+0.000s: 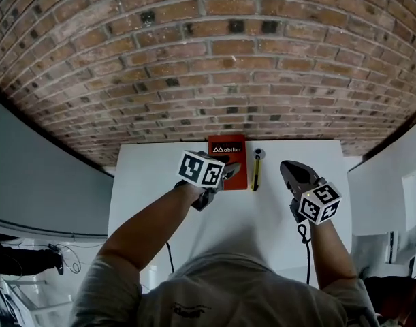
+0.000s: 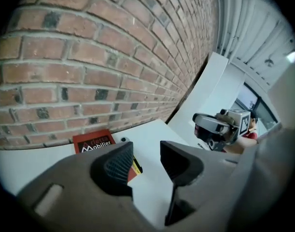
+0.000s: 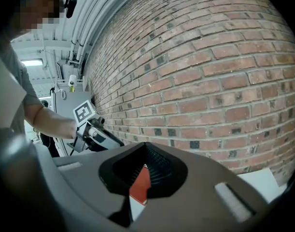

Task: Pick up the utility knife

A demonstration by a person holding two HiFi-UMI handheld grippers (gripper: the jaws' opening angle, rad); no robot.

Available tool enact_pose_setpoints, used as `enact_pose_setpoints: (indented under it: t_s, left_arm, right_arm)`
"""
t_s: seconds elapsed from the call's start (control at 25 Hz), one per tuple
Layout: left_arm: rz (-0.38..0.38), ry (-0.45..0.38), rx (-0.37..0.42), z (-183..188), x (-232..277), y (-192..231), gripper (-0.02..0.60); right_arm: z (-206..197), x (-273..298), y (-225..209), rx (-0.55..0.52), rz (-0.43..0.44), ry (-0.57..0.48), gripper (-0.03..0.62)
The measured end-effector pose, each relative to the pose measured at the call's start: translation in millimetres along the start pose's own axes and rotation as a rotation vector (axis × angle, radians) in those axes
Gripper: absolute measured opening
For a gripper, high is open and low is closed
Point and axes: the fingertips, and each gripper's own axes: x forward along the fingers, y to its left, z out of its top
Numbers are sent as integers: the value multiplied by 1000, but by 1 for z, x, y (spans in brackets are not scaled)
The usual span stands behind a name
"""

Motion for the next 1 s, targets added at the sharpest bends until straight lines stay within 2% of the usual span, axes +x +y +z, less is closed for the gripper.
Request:
enact_pose_setpoints:
  t_s: [0.12, 0.44, 0.76, 0.88, 1.0]
  left_arm:
    - [14, 90, -6, -2, 49, -1, 186]
    - [60, 330, -96, -39, 158, 14, 212]
    - [193, 473, -208, -74, 218, 50, 215]
    - [247, 505, -220, -83, 229, 62, 217]
    - [270, 530, -233, -90, 238, 66, 218]
  right_arm:
    - [-14, -6, -23, 8, -20, 6, 9]
    - [-48, -26, -82, 59, -64, 23, 9]
    - [-83, -49, -123, 125, -93, 37, 9]
    - [-92, -56, -134, 145, -100, 42, 9]
    - [-98, -60, -144, 154, -102, 43, 9]
